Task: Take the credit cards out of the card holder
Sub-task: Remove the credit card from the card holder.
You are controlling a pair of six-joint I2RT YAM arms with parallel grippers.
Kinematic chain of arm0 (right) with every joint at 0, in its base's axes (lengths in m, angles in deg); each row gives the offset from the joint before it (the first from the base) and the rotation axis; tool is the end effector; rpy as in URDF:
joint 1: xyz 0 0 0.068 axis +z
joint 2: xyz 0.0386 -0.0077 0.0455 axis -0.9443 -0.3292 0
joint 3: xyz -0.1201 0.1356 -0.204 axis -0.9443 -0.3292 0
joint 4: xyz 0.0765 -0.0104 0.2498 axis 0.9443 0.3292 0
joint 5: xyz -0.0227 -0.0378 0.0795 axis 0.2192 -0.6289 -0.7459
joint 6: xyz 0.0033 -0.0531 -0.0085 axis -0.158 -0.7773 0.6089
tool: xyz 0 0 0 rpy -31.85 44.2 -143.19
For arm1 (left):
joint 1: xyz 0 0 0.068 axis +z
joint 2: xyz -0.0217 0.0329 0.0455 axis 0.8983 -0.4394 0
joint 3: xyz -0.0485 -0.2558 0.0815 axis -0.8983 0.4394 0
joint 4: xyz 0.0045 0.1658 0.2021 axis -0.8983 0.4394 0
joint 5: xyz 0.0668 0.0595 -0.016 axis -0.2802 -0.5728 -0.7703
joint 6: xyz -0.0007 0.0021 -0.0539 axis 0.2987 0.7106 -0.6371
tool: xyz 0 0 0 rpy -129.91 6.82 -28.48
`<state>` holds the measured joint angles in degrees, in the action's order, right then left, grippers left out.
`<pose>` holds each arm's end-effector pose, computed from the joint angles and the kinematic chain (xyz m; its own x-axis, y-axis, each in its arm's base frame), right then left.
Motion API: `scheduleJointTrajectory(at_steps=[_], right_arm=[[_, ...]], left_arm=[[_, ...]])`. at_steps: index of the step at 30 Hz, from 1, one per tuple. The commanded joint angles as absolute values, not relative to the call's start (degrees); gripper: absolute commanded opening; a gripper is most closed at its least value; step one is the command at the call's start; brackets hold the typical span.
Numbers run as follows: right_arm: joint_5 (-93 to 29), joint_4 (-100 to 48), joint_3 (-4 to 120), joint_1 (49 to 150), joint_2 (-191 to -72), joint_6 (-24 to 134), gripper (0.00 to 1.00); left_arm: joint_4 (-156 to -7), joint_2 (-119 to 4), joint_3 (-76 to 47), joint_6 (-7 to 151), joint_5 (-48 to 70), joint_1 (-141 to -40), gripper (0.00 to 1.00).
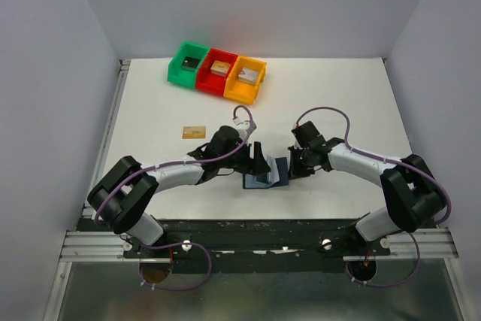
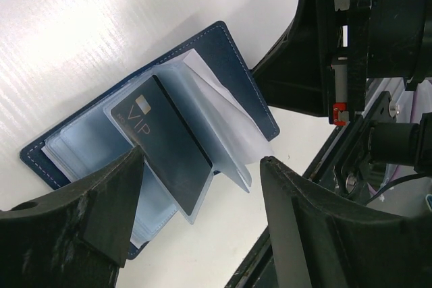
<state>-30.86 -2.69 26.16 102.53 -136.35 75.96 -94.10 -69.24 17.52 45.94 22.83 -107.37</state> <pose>0.2253 0.1447 0.1581 -0.9486 -0.0464 -0.3130 -0.1414 0.9471 0.2883 0.2154 -0.2209 0.1805 -0.8282 0.0021 -0.5604 0.4478 0.6037 -0.6596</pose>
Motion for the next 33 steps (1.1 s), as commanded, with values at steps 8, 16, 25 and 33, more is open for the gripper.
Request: scheduleJointTrajectory(at_steps=[8, 16, 25, 33], right_arm=[[-28.29, -0.14, 26.53, 102.34, -134.62, 76.14, 0.0], [-26.18, 2.32, 27.41, 102.42, -133.38, 76.23, 0.01], [-24.16, 4.34, 27.41, 102.34, -131.45, 76.84, 0.13], [-21.88, 7.68, 29.43, 102.33, -128.82, 76.32, 0.26]], left_arm=[[-91.87, -69.12, 14.59, 48.15, 22.65, -108.76, 0.75], [-90.64, -69.64, 13.36, 48.94, 22.82, -108.84, 0.75], [-89.75, -70.61, 12.3, 49.03, 22.21, -109.19, 0.75], [-89.93, -70.52, 13.18, 48.5, 20.98, -109.28, 0.75]])
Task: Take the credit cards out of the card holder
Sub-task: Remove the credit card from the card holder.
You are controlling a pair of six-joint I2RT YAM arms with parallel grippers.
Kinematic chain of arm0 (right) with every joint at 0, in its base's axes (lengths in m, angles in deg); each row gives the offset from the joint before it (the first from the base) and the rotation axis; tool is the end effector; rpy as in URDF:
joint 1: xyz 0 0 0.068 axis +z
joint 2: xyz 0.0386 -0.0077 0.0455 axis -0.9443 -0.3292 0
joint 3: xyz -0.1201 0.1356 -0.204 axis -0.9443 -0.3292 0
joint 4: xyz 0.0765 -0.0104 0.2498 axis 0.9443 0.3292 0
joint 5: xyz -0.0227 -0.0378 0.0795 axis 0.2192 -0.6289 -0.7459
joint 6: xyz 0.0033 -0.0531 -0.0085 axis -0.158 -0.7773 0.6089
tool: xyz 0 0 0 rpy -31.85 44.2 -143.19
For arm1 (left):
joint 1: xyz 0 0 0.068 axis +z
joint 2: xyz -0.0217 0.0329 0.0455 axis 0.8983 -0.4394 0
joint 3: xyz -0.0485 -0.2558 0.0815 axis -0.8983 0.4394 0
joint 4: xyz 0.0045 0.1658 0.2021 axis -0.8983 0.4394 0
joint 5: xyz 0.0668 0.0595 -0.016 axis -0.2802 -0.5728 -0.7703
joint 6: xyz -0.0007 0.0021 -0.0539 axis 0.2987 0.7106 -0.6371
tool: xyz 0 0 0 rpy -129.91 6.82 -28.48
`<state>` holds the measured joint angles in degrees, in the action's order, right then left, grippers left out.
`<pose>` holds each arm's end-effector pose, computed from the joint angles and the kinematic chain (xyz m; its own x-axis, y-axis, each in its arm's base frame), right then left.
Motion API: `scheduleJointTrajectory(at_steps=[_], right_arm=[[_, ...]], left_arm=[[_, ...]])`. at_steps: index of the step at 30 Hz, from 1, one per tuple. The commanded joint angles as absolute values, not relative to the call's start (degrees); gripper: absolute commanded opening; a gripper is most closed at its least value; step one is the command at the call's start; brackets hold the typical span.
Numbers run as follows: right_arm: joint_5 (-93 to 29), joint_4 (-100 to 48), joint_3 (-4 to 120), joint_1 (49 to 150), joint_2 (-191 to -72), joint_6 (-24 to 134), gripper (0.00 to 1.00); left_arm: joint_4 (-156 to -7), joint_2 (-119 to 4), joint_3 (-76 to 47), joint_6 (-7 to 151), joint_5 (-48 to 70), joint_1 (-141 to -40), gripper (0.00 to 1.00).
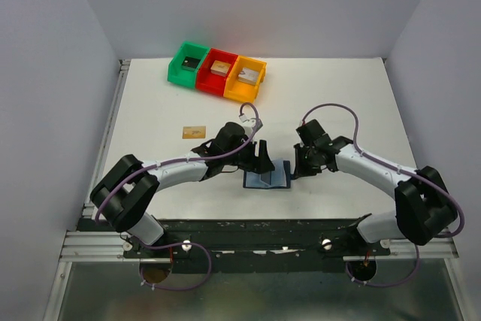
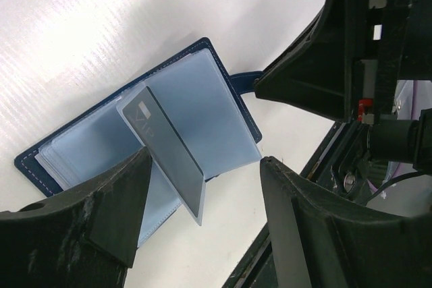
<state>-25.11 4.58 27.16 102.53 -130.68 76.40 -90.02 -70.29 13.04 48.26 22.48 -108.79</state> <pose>0.2149 0.1340 0.1808 -0.9381 -0.0280 -0.3452 -0.1047 0.9730 0.2057 0.2187 -0.2346 0.1925 -0.8121 0.0484 -0.5815 0.4891 0.6001 -0.6330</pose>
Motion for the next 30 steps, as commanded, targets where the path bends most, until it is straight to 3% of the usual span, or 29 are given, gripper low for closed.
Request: scheduleJointTrajectory(at_steps=[1, 6, 12, 17, 24, 30], right_arm=[[-21.7, 8.03, 29.78, 102.34, -128.12, 76.23, 0.28], [-23.45, 8.57, 31.19, 102.34, -123.73, 76.31, 0.34], [-39.86, -1.44, 30.04, 102.34, -118.62, 76.58, 0.2], [-43.66, -3.03, 31.71, 102.51, -122.74, 77.02, 0.1], [-47.63, -7.26, 31.54, 102.77, -130.47, 78.25, 0.08], [-42.19, -5.59, 29.44, 102.77, -136.37, 77.81, 0.04]], left_arm=[[-89.93, -70.44, 13.36, 48.41, 20.8, -109.28, 0.75], [-89.67, -70.26, 13.71, 48.15, 20.1, -109.28, 0.75], [-88.35, -68.6, 14.76, 47.45, 17.03, -109.28, 0.75], [-86.15, -67.01, 15.73, 47.01, 13.25, -109.28, 0.75], [-82.82, -64.99, 17.14, 45.69, 8.33, -109.19, 0.75], [-80.79, -61.83, 18.37, 44.98, 3.66, -109.11, 0.75]])
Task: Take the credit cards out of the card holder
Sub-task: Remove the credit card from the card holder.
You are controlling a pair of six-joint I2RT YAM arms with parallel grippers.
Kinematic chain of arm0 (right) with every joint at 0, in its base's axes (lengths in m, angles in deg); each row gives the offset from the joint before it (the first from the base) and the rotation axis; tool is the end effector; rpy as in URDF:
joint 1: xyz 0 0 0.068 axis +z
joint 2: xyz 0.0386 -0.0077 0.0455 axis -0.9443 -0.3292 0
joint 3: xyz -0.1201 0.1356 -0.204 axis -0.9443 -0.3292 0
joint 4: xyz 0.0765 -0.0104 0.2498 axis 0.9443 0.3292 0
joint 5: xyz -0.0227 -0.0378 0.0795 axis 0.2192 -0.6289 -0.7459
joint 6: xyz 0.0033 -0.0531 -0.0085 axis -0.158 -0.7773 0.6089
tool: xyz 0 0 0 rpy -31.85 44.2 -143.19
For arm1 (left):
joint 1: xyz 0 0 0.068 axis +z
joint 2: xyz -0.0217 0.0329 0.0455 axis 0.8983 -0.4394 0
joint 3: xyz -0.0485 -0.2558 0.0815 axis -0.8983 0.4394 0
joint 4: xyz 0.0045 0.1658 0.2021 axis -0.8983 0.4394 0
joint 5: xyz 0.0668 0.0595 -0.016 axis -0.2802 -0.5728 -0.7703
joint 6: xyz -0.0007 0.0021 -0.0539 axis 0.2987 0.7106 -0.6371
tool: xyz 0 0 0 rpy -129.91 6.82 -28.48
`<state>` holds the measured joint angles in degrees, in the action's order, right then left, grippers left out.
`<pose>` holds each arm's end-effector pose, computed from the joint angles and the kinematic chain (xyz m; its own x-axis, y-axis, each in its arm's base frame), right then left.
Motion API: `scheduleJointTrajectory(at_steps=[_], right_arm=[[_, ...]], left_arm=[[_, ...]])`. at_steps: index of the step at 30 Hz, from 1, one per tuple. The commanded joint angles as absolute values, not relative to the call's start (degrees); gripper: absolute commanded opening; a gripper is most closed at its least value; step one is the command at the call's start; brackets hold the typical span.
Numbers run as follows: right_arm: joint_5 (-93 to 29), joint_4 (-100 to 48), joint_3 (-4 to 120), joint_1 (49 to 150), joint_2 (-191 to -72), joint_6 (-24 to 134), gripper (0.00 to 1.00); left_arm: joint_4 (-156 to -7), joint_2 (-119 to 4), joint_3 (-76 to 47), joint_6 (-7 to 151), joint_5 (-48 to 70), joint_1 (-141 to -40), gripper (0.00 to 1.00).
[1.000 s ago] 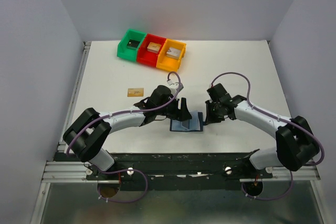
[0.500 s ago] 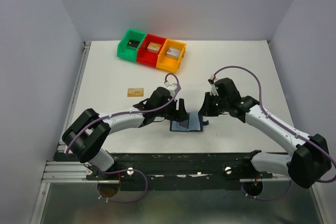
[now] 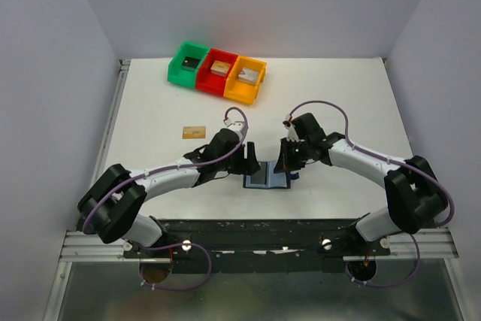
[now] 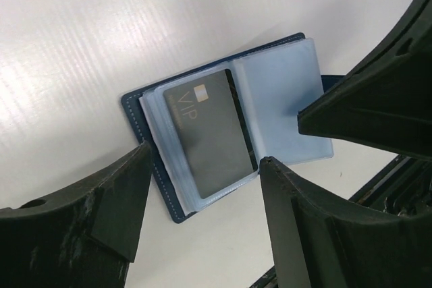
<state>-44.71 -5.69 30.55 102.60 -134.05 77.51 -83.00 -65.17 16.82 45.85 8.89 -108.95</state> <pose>0.2350 0.1609 0.1945 -0.9377 -0.0462 -0.3443 -0.2345 0.8153 0.5294 0.2059 -0.2115 0.1860 -0.8145 -0.0383 -0.5790 0.3397 0.7774 -0.5293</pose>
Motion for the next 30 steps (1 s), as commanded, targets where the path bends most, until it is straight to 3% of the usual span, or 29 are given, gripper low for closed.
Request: scheduleJointTrajectory(at_steps=[1, 7, 11, 20, 30], right_arm=[[-41.13, -5.68, 28.91, 102.77, -136.72, 77.81, 0.03], [-37.78, -9.1, 25.21, 102.77, -139.7, 78.25, 0.0], [-36.2, -9.46, 24.16, 102.77, -141.82, 78.77, 0.0], [-34.71, -8.84, 23.46, 102.78, -139.81, 79.65, 0.01], [-41.28, -10.94, 26.09, 102.77, -129.87, 81.14, 0.28]], left_arm=[[-81.23, -61.47, 18.46, 45.07, 3.66, -109.11, 0.75], [-85.18, -64.01, 15.04, 48.94, 11.37, -109.19, 0.71], [-88.52, -67.26, 13.89, 48.94, 17.1, -109.11, 0.58], [-86.86, -71.05, 13.71, 48.41, 16.14, -109.11, 0.56], [-84.92, -70.97, 14.59, 47.45, 11.4, -109.11, 0.53]])
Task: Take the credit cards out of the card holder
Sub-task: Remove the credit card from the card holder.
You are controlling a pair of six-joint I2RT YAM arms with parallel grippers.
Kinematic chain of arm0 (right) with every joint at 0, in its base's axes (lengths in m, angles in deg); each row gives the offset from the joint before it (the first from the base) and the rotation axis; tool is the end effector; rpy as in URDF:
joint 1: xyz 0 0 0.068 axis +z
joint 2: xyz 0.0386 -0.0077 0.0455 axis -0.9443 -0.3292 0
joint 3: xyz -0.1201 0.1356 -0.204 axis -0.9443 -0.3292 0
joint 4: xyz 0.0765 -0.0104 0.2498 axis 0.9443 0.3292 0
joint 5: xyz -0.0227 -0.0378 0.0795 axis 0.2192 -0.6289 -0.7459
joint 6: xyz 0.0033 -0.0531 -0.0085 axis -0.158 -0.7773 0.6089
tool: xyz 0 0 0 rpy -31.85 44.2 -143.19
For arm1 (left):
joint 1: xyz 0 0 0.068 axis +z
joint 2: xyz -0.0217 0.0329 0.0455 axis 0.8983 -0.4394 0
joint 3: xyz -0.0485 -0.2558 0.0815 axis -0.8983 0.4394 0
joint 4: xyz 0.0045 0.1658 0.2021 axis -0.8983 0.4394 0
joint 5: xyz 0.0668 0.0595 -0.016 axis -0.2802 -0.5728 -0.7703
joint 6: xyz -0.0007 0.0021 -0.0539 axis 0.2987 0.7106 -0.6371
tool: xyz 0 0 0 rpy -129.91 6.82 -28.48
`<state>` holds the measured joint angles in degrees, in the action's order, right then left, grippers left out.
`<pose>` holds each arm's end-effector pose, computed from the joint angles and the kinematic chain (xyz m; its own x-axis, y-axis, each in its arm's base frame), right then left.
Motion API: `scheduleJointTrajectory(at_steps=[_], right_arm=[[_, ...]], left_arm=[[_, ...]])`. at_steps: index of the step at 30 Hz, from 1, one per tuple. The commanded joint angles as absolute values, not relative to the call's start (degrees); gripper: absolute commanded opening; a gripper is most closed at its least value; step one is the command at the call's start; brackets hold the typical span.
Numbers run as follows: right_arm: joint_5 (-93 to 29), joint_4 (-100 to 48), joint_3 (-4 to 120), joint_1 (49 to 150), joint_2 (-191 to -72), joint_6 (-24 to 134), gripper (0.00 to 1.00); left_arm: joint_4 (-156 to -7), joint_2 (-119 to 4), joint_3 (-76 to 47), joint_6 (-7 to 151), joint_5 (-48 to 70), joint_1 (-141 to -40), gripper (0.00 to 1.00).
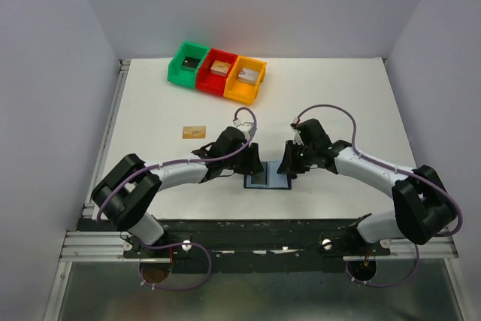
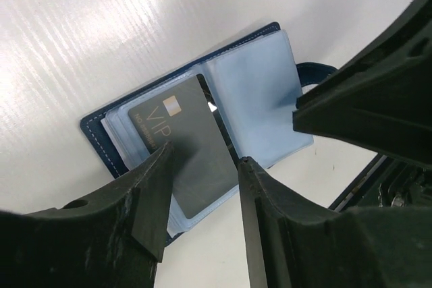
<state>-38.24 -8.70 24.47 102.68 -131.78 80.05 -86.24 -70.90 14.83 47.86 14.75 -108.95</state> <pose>0.2219 0.1486 0.1759 -0.9341 0.0179 -0.3565 -0.1602 0.8714 0.4637 0.2153 -0.2260 0.1733 -0.8310 0.0315 -0.5554 0.4006 0.7267 -0.5580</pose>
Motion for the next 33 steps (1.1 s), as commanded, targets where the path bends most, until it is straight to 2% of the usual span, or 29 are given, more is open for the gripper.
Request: scheduleJointTrajectory(at_steps=[1, 3, 5, 13, 19, 33], right_arm=[[-42.69, -12.08, 26.0, 102.86, -129.87, 81.84, 0.32], [-45.06, -14.72, 25.65, 102.78, -130.22, 83.34, 0.42], [-46.91, -17.01, 25.39, 102.77, -131.09, 84.57, 0.46], [-51.75, -25.0, 24.42, 102.69, -136.89, 89.06, 0.43], [-52.9, -28.97, 23.81, 102.77, -140.76, 91.43, 0.38], [-50.09, -28.0, 23.19, 102.86, -143.66, 91.17, 0.37]], left_arm=[[-84.83, -70.7, 14.85, 47.27, 10.79, -109.11, 0.52], [-84.48, -70.35, 15.2, 47.18, 9.64, -109.11, 0.48], [-83.69, -70.09, 15.29, 47.01, 8.76, -109.02, 0.43], [-83.34, -70.26, 15.91, 46.66, 7.53, -109.11, 0.29], [-83.69, -71.05, 16.43, 46.22, 7.35, -109.11, 0.25], [-83.95, -72.46, 17.31, 45.95, 7.18, -109.02, 0.13]])
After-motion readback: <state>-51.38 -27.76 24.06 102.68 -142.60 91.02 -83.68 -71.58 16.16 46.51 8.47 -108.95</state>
